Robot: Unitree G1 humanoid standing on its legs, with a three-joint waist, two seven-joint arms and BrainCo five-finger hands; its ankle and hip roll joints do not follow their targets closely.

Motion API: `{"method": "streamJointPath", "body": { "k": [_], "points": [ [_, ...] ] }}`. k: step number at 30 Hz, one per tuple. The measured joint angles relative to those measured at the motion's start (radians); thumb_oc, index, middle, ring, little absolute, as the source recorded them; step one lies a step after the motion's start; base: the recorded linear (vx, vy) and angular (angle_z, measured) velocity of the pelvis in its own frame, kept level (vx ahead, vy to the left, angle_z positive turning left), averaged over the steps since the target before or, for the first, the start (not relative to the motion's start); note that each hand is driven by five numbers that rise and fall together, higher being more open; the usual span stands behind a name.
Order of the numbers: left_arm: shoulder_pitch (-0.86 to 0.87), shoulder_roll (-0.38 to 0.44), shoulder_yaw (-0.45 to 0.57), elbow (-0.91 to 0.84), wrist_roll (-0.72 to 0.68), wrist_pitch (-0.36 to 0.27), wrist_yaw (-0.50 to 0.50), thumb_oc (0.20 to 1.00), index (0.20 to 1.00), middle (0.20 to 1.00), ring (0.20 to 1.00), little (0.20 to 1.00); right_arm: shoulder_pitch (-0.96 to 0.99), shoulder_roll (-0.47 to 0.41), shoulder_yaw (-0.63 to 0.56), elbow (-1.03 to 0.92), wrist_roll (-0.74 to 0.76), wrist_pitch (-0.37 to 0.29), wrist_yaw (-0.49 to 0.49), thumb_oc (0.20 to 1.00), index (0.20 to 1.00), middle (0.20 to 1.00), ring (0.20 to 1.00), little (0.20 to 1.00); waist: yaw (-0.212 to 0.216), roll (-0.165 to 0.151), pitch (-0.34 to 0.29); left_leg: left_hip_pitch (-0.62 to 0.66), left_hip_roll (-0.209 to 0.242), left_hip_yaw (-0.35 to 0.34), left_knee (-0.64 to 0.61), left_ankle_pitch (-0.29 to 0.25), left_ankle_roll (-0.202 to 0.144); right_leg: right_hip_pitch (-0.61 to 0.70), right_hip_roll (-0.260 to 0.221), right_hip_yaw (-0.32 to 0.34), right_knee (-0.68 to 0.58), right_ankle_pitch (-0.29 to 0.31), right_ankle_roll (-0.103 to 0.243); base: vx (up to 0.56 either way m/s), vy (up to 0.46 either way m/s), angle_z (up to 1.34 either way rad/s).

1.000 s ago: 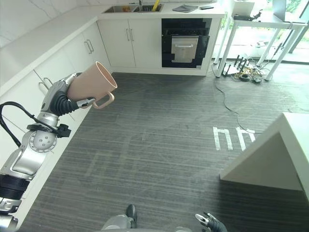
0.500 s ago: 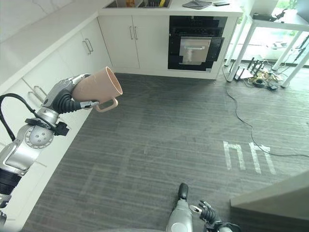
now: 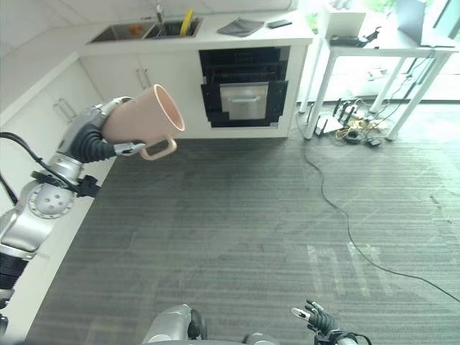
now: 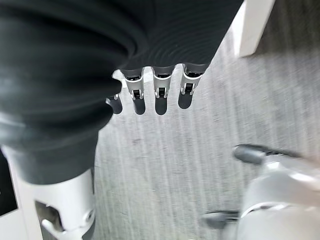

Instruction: Place the dishes in the dishwasher.

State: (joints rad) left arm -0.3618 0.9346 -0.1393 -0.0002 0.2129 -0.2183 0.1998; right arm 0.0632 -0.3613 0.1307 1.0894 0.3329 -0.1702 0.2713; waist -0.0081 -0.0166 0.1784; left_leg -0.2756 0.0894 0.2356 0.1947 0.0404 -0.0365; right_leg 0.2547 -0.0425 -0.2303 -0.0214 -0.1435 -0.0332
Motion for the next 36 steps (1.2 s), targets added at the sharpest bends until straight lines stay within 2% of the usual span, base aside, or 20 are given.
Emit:
{"method": "streamJointPath", "body": {
  "k": [2, 3, 4, 5, 6, 7, 8, 11, 14, 16, 18, 20, 22, 23, 24, 27, 29, 31, 34, 36],
  "points": [
    [0.037, -0.04, 0.003, 0.002, 0.006, -0.002, 0.032, 0.2, 0.2, 0.2, 0.2, 0.2, -0.009, -0.003, 0.031, -0.011, -0.007, 0.004, 0.004, 1.0, 1.0, 1.0, 1.0, 1.0, -0.003, 0.033, -0.017, 0.006, -0.037, -0.112, -0.283, 0.033, -0.021, 0.034, -0.018, 0.057, -0.012, -0.041, 0.068, 0.84, 0.27, -0.92],
    [0.121, -0.123, 0.034, -0.001, 0.029, 0.004, 0.048, 0.2, 0.2, 0.2, 0.2, 0.2, 0.004, -0.014, 0.038, -0.039, -0.007, 0.004, 0.003, 1.0, 1.0, 1.0, 1.0, 1.0, 0.036, 0.079, -0.02, 0.026, 0.03, -0.109, -0.293, 0.003, 0.014, 0.058, -0.026, 0.126, -0.002, -0.069, 0.114, 0.67, 0.286, -1.28],
    [0.183, -0.175, 0.043, 0.002, 0.048, 0.019, 0.05, 0.2, 0.2, 0.2, 0.2, 0.2, 0.031, -0.01, 0.058, -0.053, -0.007, 0.007, 0.001, 1.0, 1.0, 1.0, 1.0, 1.0, 0.035, 0.062, -0.008, 0.094, 0.023, -0.009, -0.264, 0.091, 0.068, 0.107, -0.071, 0.111, 0.047, -0.1, 0.164, 0.86, 0.423, -1.23],
    [0.25, -0.187, 0.041, -0.002, 0.059, 0.023, 0.049, 0.2, 0.2, 0.2, 0.2, 0.2, 0.054, 0.006, 0.057, -0.043, -0.008, 0.01, -0.002, 1.0, 1.0, 1.0, 1.0, 1.0, 0.019, 0.041, 0.004, 0.167, -0.003, 0.018, -0.218, 0.118, 0.1, 0.099, -0.129, 0.038, 0.217, -0.13, 0.191, 0.66, 0.351, -0.58],
    [0.262, -0.188, 0.046, -0.002, 0.073, 0.027, 0.049, 0.2, 0.2, 0.2, 0.2, 0.2, 0.06, 0.008, 0.056, -0.032, -0.008, 0.015, -0.006, 1.0, 1.0, 1.0, 1.0, 1.0, 0.019, 0.039, 0.004, 0.201, -0.008, 0.013, -0.214, 0.131, 0.089, 0.095, -0.127, 0.034, 0.242, -0.171, 0.209, 0.63, 0.345, -0.34],
    [0.257, -0.176, 0.069, -0.009, 0.084, 0.028, 0.049, 0.2, 0.2, 0.2, 0.2, 0.2, 0.064, 0.009, 0.054, -0.024, -0.007, 0.031, -0.009, 1.0, 1.0, 1.0, 1.0, 1.0, 0.014, 0.024, -0.002, 0.243, -0.037, 0.02, -0.226, 0.107, 0.076, 0.01, -0.101, 0.029, 0.273, -0.192, 0.178, 0.51, 0.307, 0.0],
    [0.215, -0.168, 0.088, -0.023, 0.084, 0.028, 0.049, 0.2, 0.2, 0.2, 0.2, 0.2, 0.061, 0.012, 0.033, -0.029, -0.007, 0.037, -0.018, 1.0, 1.0, 1.0, 1.0, 1.0, 0.009, 0.008, -0.003, 0.243, -0.071, 0.024, -0.222, 0.089, 0.08, -0.101, -0.073, 0.016, 0.27, -0.176, 0.113, 0.65, 0.4, 0.22],
    [0.159, -0.164, 0.101, -0.032, 0.086, 0.027, 0.031, 0.2, 0.2, 0.2, 0.2, 0.2, 0.065, 0.043, -0.026, -0.026, -0.004, 0.073, -0.035, 1.0, 1.0, 1.0, 1.0, 1.0, 0.017, 0.015, -0.005, 0.265, -0.115, 0.009, -0.149, 0.001, 0.097, -0.069, -0.11, 0.024, 0.315, -0.143, 0.135, 0.39, 0.272, 0.34],
    [0.081, -0.156, 0.08, -0.032, 0.094, 0.027, 0.017, 0.2, 0.2, 0.2, 0.2, 0.2, 0.06, 0.079, -0.067, -0.03, 0.005, 0.105, -0.067, 1.0, 1.0, 1.0, 1.0, 1.0, 0.015, 0.005, 0.0, 0.276, -0.122, 0.009, -0.111, -0.024, 0.102, -0.111, -0.121, 0.055, 0.484, -0.108, 0.202, 0.21, 0.138, 0.41],
    [0.025, -0.107, 0.024, -0.043, 0.095, 0.017, 0.006, 0.2, 0.2, 0.2, 0.2, 0.2, 0.072, 0.113, -0.073, -0.031, 0.043, 0.119, -0.103, 1.0, 1.0, 1.0, 1.0, 1.0, 0.015, -0.011, 0.007, 0.28, -0.114, 0.036, -0.048, -0.082, 0.102, -0.219, -0.099, 0.174, 0.754, -0.008, 0.322, 0.26, 0.061, 0.63],
    [0.022, -0.058, 0.021, -0.056, 0.091, 0.02, -0.002, 0.2, 0.2, 0.2, 0.2, 0.2, 0.068, 0.126, -0.073, -0.015, 0.069, 0.118, -0.122, 1.0, 1.0, 1.0, 1.0, 1.0, 0.018, -0.015, 0.015, 0.316, -0.111, 0.044, -0.085, -0.125, 0.11, -0.353, -0.117, 0.195, 0.978, 0.065, 0.312, 0.18, 0.033, 0.13],
    [0.031, -0.052, 0.025, -0.057, 0.091, 0.024, -0.004, 0.2, 0.2, 0.2, 0.2, 0.2, 0.067, 0.118, -0.072, -0.035, 0.082, 0.118, -0.133, 1.0, 1.0, 1.0, 1.0, 1.0, 0.021, 0.018, 0.022, 0.347, -0.093, 0.052, -0.123, -0.128, 0.115, -0.474, -0.12, 0.156, 0.959, -0.014, 0.302, 0.2, -0.084, -0.17],
    [0.034, -0.057, 0.022, -0.056, 0.091, 0.018, -0.004, 0.2, 0.2, 0.2, 0.2, 0.2, 0.068, 0.102, -0.071, -0.075, 0.083, 0.111, -0.135, 1.0, 1.0, 1.0, 1.0, 1.0, -0.004, 0.046, 0.029, 0.38, -0.082, 0.041, -0.174, -0.133, 0.103, -0.542, -0.144, 0.089, 0.718, -0.047, 0.25, 0.24, -0.238, -0.01],
    [0.034, -0.06, 0.02, -0.055, 0.092, 0.016, -0.004, 0.2, 0.2, 0.2, 0.2, 0.2, 0.066, 0.092, -0.065, -0.088, 0.084, 0.104, -0.134, 1.0, 1.0, 1.0, 1.0, 1.0, -0.028, 0.05, 0.029, 0.396, -0.085, 0.027, -0.185, -0.122, 0.079, -0.535, -0.169, 0.049, 0.454, -0.013, 0.214, 0.25, -0.25, 0.31],
    [0.032, -0.061, 0.021, -0.055, 0.092, 0.013, -0.003, 0.2, 0.2, 0.2, 0.2, 0.2, 0.065, 0.09, -0.062, -0.088, 0.085, 0.1, -0.133, 1.0, 1.0, 1.0, 1.0, 1.0, -0.044, 0.043, 0.028, 0.409, -0.091, 0.019, -0.196, -0.124, 0.071, -0.539, -0.188, 0.053, 0.298, 0.033, 0.218, 0.3, -0.298, 0.37],
    [0.04, -0.067, 0.012, -0.005, 0.093, -0.009, 0.0, 0.2, 0.2, 0.2, 0.2, 0.2, 0.066, 0.097, -0.074, -0.059, 0.12, 0.086, -0.124, 1.0, 1.0, 1.0, 1.0, 1.0, -0.07, 0.019, 0.027, 0.472, -0.083, -0.033, -0.181, -0.167, 0.022, -0.553, -0.217, 0.125, 0.164, 0.182, 0.228, 0.27, -0.27, 0.49],
    [0.051, -0.061, 0.014, 0.014, 0.092, -0.013, 0.002, 0.2, 0.2, 0.2, 0.2, 0.2, 0.077, 0.101, -0.081, -0.044, 0.12, 0.087, -0.126, 1.0, 1.0, 1.0, 1.0, 1.0, -0.065, 0.006, 0.027, 0.526, -0.048, -0.088, -0.165, -0.217, -0.041, -0.49, -0.189, 0.164, 0.181, 0.257, 0.19, 0.26, -0.306, 0.78],
    [0.068, -0.076, 0.01, -0.005, 0.091, -0.021, 0.006, 0.2, 0.2, 0.2, 0.2, 0.2, 0.039, 0.062, -0.083, -0.038, 0.122, 0.089, -0.134, 1.0, 1.0, 1.0, 1.0, 1.0, -0.048, 0.083, 0.02, 0.505, 0.077, -0.117, -0.078, -0.233, -0.06, -0.468, -0.085, 0.082, 0.23, 0.191, 0.102, 0.32, -0.337, 0.44],
    [0.074, -0.074, 0.01, -0.016, 0.09, -0.017, 0.008, 0.2, 0.2, 0.2, 0.2, 0.2, 0.006, 0.047, -0.095, -0.049, 0.121, 0.081, -0.134, 1.0, 1.0, 1.0, 1.0, 1.0, -0.017, 0.059, 0.02, 0.444, 0.093, -0.12, 0.082, -0.184, -0.054, -0.456, -0.067, 0.093, 0.252, 0.164, 0.069, 0.14, -0.156, -0.12],
    [0.073, -0.071, 0.012, -0.041, 0.088, -0.017, 0.01, 0.2, 0.2, 0.2, 0.2, 0.2, -0.003, 0.014, -0.103, -0.047, 0.122, 0.073, -0.137, 1.0, 1.0, 1.0, 1.0, 1.0, -0.013, 0.055, 0.02, 0.403, 0.007, -0.15, 0.094, -0.174, -0.056, -0.43, -0.065, 0.105, 0.242, 0.141, 0.039, 0.14, -0.215, -0.21]
  ]
}}
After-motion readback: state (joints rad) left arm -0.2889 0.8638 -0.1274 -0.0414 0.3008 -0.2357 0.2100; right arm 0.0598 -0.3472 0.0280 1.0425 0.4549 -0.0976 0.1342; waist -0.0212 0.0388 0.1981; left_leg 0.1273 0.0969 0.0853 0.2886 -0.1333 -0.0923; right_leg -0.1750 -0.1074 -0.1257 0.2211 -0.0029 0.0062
